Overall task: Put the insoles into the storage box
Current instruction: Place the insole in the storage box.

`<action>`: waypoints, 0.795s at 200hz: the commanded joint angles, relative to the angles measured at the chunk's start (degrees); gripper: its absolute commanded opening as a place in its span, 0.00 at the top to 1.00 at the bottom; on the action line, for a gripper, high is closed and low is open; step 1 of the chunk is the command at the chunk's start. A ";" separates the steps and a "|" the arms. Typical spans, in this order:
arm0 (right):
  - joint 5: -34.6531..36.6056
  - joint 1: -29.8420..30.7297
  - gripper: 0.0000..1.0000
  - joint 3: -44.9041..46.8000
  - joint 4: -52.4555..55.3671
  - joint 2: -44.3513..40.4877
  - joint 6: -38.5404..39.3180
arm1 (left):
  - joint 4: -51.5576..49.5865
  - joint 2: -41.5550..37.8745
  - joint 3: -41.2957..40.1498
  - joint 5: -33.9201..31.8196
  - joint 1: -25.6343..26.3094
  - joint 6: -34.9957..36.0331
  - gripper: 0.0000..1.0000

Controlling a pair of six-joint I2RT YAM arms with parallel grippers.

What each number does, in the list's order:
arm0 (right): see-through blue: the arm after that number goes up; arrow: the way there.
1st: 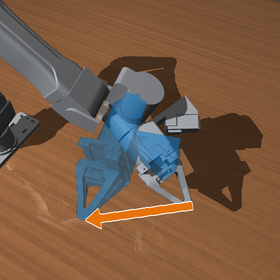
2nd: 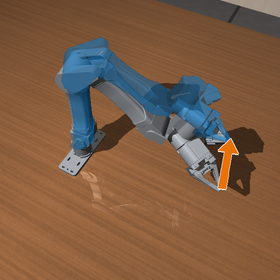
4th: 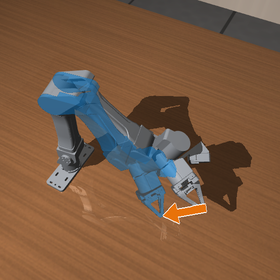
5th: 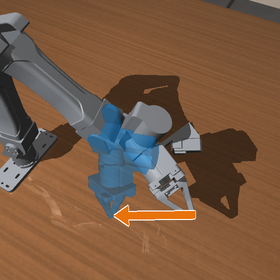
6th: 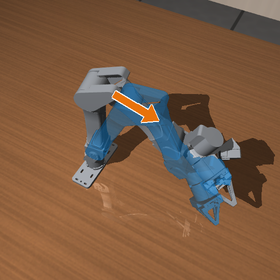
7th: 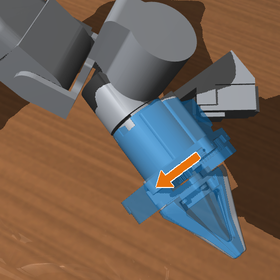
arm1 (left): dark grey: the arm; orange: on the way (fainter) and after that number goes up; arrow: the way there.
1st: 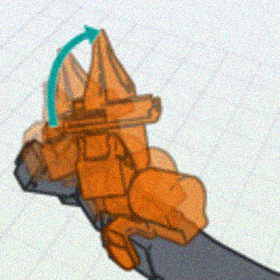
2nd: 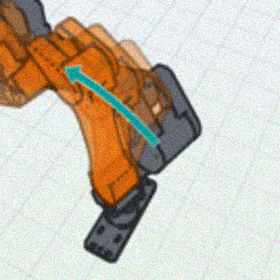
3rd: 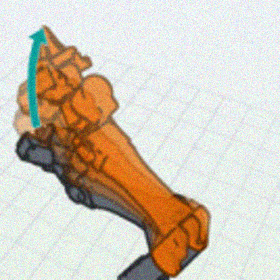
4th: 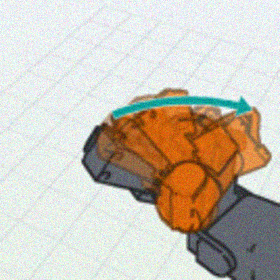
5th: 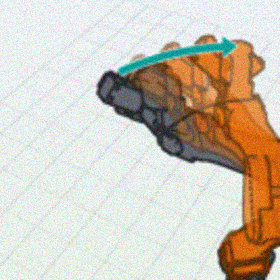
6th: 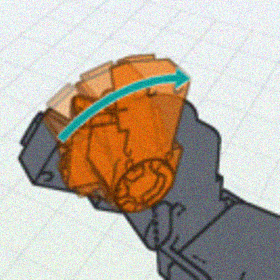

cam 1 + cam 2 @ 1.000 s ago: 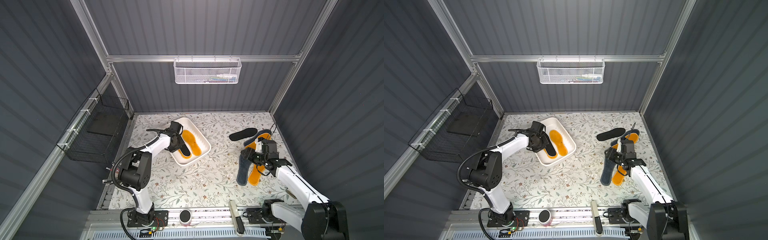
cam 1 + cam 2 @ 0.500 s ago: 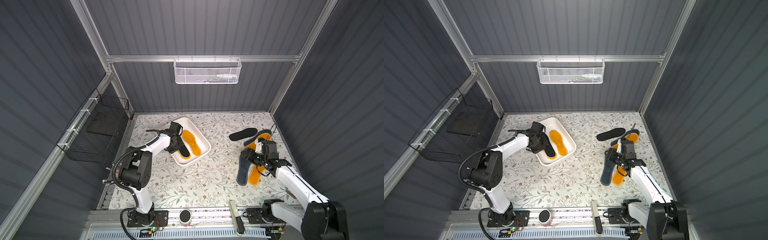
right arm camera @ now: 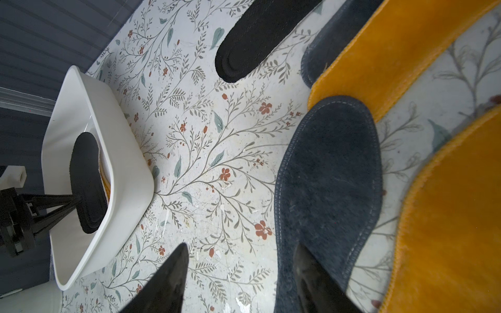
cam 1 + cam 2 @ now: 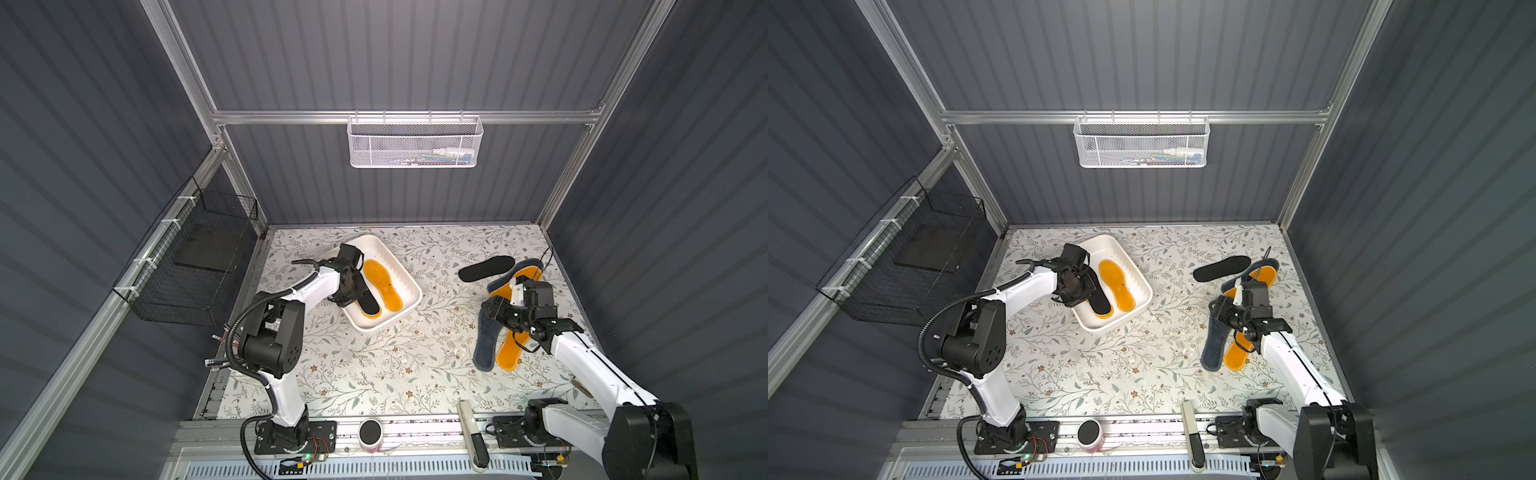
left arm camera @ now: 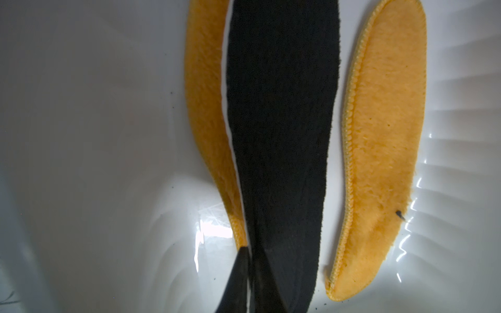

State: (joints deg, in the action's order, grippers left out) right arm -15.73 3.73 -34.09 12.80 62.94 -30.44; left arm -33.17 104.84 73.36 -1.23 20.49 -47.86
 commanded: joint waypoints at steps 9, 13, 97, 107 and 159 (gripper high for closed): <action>-0.60 -0.21 0.38 0.64 -1.11 0.05 0.26 | -2.03 1.15 1.87 0.97 -0.63 0.14 0.84; -0.75 -0.21 0.38 0.68 -1.25 0.15 0.29 | -2.14 1.16 1.92 0.91 -0.64 0.15 0.82; -1.51 -0.30 0.38 0.31 -1.96 0.78 -0.07 | -4.89 0.39 4.63 -1.51 -0.72 1.26 0.67; -1.47 -0.29 0.38 0.20 -1.77 0.72 -0.39 | -4.32 -0.11 4.77 -1.08 -0.72 1.48 0.64; -2.56 -0.30 0.35 -5.48 -1.33 5.59 -1.36 | 5.98 -4.91 3.34 7.67 -0.76 7.19 0.41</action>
State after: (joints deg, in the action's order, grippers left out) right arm -17.15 3.68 -35.51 11.64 66.00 -31.05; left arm -33.12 104.12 76.66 0.38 20.14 -44.97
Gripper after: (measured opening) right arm 0.638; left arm 0.552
